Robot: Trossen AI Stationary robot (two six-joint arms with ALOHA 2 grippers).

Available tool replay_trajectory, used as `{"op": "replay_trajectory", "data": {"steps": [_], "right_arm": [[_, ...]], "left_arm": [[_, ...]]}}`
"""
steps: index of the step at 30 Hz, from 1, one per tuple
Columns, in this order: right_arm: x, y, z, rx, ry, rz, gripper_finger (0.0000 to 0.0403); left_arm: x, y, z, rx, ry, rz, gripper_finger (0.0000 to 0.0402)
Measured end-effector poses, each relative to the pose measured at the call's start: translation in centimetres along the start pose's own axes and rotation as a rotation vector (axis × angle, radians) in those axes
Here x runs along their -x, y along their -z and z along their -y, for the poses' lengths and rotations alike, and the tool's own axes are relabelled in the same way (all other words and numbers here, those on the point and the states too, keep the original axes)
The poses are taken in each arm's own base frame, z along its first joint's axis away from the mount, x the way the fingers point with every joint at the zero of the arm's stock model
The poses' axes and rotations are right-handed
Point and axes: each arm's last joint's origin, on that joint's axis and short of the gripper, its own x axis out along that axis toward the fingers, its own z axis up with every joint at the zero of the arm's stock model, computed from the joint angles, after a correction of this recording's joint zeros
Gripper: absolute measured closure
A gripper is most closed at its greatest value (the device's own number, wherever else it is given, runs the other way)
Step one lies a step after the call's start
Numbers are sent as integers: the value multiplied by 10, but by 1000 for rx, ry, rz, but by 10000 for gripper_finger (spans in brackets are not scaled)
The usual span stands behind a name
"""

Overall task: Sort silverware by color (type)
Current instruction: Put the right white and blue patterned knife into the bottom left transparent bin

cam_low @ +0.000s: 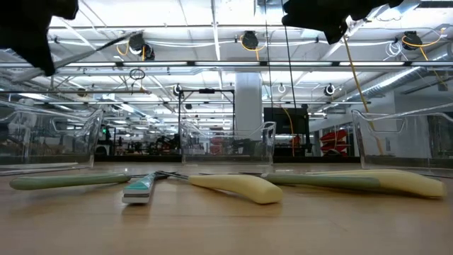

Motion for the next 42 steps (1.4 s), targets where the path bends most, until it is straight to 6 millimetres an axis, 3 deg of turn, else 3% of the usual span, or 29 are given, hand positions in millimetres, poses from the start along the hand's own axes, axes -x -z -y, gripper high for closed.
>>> {"op": "replay_trajectory", "data": {"steps": [15,22,42], "right_arm": [[0,3,1,0,4,-24,277],[0,3,1,1,4,-25,277],[0,3,1,8,5,-25,277]], "left_arm": [[5,20,-8,79,-90,-237,351],[-3,34,-4,91,-188,-364,350],[-13,38,4,160,-270,-425,348]]}}
